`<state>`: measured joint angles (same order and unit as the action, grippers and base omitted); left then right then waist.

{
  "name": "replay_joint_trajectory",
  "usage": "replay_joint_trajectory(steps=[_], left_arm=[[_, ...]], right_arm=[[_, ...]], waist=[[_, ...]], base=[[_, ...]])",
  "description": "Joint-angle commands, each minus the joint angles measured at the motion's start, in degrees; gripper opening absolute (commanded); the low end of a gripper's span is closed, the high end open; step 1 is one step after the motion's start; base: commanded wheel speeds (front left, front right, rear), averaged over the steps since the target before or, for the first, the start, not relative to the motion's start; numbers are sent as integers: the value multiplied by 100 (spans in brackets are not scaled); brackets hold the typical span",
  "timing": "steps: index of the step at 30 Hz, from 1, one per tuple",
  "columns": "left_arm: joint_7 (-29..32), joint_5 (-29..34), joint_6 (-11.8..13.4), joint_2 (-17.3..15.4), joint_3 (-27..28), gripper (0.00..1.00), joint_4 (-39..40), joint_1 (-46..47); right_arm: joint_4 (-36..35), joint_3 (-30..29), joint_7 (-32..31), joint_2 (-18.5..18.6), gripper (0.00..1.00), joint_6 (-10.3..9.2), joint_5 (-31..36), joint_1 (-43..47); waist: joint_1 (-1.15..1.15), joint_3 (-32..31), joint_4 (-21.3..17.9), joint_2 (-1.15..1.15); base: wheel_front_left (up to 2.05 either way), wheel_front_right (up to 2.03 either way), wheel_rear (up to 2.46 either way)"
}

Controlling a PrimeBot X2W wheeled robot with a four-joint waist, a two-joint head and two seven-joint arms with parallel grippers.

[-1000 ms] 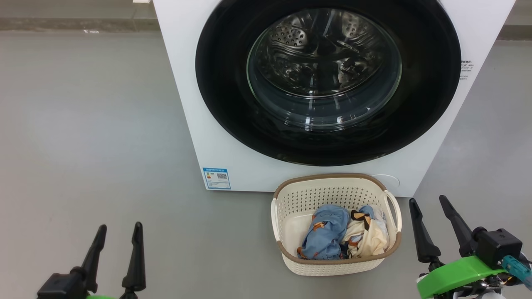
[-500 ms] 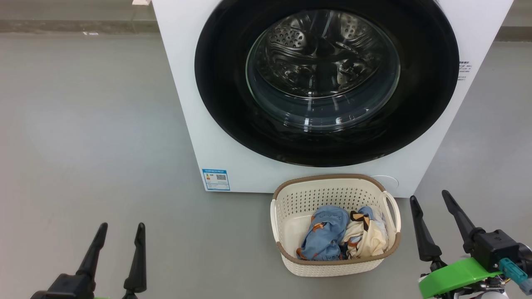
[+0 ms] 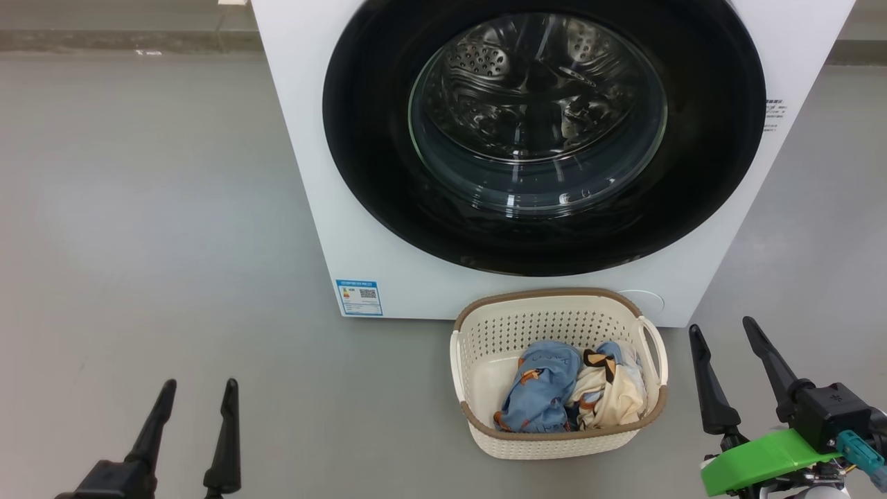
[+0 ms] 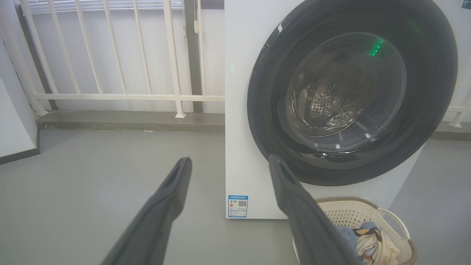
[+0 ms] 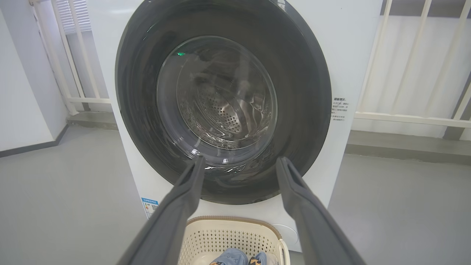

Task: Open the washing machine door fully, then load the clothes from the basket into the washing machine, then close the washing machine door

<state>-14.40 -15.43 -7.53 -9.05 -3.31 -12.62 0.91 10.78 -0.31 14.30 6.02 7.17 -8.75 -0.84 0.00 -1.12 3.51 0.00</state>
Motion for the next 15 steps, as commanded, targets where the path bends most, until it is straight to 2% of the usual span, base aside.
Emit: replay_joint_trajectory(steps=[1,8,15], left_arm=[[-60,77,4,-93,221,100,74,186],[-60,402,18,-80,303,100,6,209],[-60,641,15,24,443,100,82,242]], right_arm=[[-139,94,70,75,100,32,82,-118],[-156,63,70,57,100,32,85,-111],[-155,43,70,45,100,32,71,-139]], waist=[[0,9,-2,0],[0,41,-20,0],[0,76,-62,0]], base=[[0,0,0],[23,23,-46],[71,71,-142]])
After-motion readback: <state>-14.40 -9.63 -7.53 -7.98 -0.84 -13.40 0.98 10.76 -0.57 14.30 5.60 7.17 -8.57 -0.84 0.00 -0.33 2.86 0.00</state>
